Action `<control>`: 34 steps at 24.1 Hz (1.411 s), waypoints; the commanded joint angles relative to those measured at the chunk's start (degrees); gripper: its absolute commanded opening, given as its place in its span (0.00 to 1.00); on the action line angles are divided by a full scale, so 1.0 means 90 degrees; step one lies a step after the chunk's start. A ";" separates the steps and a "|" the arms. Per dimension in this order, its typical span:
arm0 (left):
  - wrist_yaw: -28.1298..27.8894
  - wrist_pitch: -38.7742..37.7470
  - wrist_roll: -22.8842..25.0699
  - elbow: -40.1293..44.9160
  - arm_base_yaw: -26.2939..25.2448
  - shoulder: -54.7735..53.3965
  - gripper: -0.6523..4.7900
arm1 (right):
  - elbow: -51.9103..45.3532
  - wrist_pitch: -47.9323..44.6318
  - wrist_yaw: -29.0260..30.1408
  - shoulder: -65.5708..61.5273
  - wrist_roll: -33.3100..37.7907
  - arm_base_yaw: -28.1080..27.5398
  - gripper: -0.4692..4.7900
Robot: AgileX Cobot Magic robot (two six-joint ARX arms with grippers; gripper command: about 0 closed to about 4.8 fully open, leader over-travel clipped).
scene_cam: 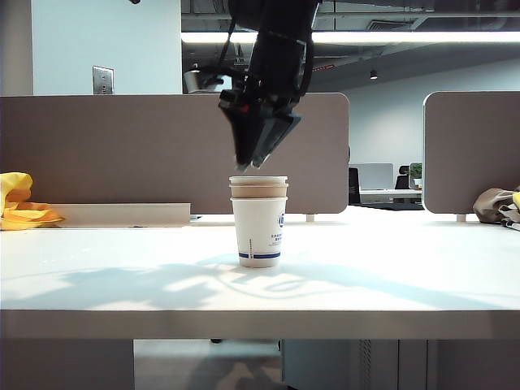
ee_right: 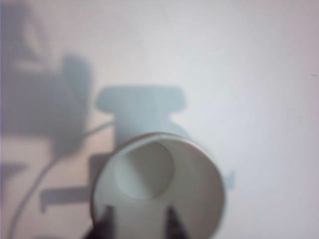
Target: Pick up all the paper cups on the table one by one and stack them together.
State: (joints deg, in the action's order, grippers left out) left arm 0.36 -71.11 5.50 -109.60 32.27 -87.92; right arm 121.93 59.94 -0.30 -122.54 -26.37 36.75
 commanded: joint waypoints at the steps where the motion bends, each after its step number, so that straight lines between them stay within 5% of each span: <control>1: -0.0019 0.0061 0.0005 -0.0005 -0.0005 0.0022 1.00 | 0.0051 -0.0085 -0.0284 0.0374 0.0100 0.0005 0.08; 5: -0.0044 0.0962 0.0869 -0.0005 -0.0007 0.0022 1.00 | 0.0049 -0.0039 -0.0284 0.0903 0.0177 -0.0002 0.08; 14: -0.0005 0.1863 0.0809 -0.0005 -0.0005 0.0019 1.00 | 0.0046 0.0189 -0.0236 0.2152 0.0911 -0.0172 0.08; 17: -0.0058 0.2220 0.0100 -0.0005 -0.0002 0.0019 1.00 | 0.0046 0.0374 -0.0238 0.2489 0.0933 -0.0182 0.08; 20: -0.0019 0.1855 -0.0678 -0.0019 -0.0002 0.0029 1.00 | 0.0046 0.0510 -0.0238 0.3033 0.1098 -0.0228 0.08; 25: 0.0228 0.0767 -0.0692 -0.0019 -0.0002 0.0192 1.00 | 0.0036 0.0559 -0.0097 0.3733 0.1273 -0.0226 0.08; 34: 0.0369 0.0134 -0.1086 -0.0019 -0.0002 0.1394 1.00 | 0.0034 0.1022 -0.0119 0.5051 0.1273 -0.0226 0.08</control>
State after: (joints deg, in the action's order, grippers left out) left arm 4.05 -69.10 -2.57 -109.62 32.27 -77.01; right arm 121.99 68.58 -1.45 -78.50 -15.27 34.68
